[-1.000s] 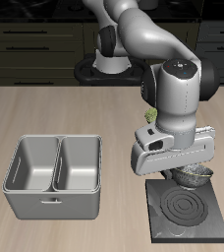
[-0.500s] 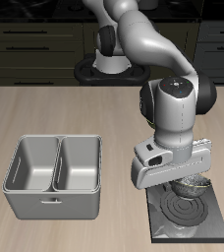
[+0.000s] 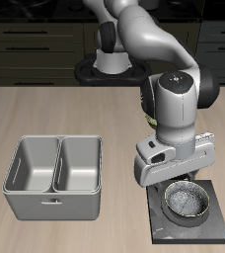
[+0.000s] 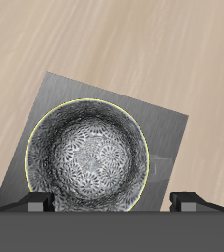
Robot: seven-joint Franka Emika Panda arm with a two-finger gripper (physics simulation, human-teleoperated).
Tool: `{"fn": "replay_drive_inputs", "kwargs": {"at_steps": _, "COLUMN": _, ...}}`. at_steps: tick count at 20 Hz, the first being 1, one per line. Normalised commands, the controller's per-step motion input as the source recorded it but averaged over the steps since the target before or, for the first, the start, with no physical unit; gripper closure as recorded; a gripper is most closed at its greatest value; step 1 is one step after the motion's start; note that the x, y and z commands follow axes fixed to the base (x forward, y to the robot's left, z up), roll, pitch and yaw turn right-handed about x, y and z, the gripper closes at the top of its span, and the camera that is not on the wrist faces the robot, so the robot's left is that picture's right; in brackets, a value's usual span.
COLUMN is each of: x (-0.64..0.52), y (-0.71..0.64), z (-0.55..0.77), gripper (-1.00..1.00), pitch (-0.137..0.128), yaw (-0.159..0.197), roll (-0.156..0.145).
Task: Place the black bowl on the flat stove and turn on the flat stove
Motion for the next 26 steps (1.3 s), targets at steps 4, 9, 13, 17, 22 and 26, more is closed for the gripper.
{"fn": "replay_drive_inputs", "kwargs": {"at_steps": 4, "x": -0.10, "y": -0.14, "z": 0.18, "gripper": -1.00, "pitch": -0.024, "yaw": -0.023, "roll": 0.000}}
{"fn": "replay_drive_inputs", "kwargs": {"at_steps": 9, "x": -0.28, "y": -0.16, "z": 0.19, "gripper": -1.00, "pitch": -0.014, "yaw": -0.064, "roll": -0.020}}
{"fn": "replay_drive_inputs", "kwargs": {"at_steps": 13, "x": -0.34, "y": -0.07, "z": 0.01, "gripper": -1.00, "pitch": 0.001, "yaw": -0.055, "roll": -0.040}}
{"fn": "replay_drive_inputs", "kwargs": {"at_steps": 17, "x": -0.27, "y": 0.06, "z": -0.06, "gripper": -1.00, "pitch": 0.007, "yaw": -0.066, "roll": -0.002}}
{"fn": "replay_drive_inputs", "kwargs": {"at_steps": 22, "x": -0.14, "y": 0.03, "z": -0.02, "gripper": -1.00, "pitch": -0.006, "yaw": -0.052, "roll": -0.022}}
{"fn": "replay_drive_inputs", "kwargs": {"at_steps": 26, "x": -0.17, "y": 0.09, "z": 0.02, "gripper": -1.00, "pitch": -0.005, "yaw": -0.070, "roll": -0.031}}
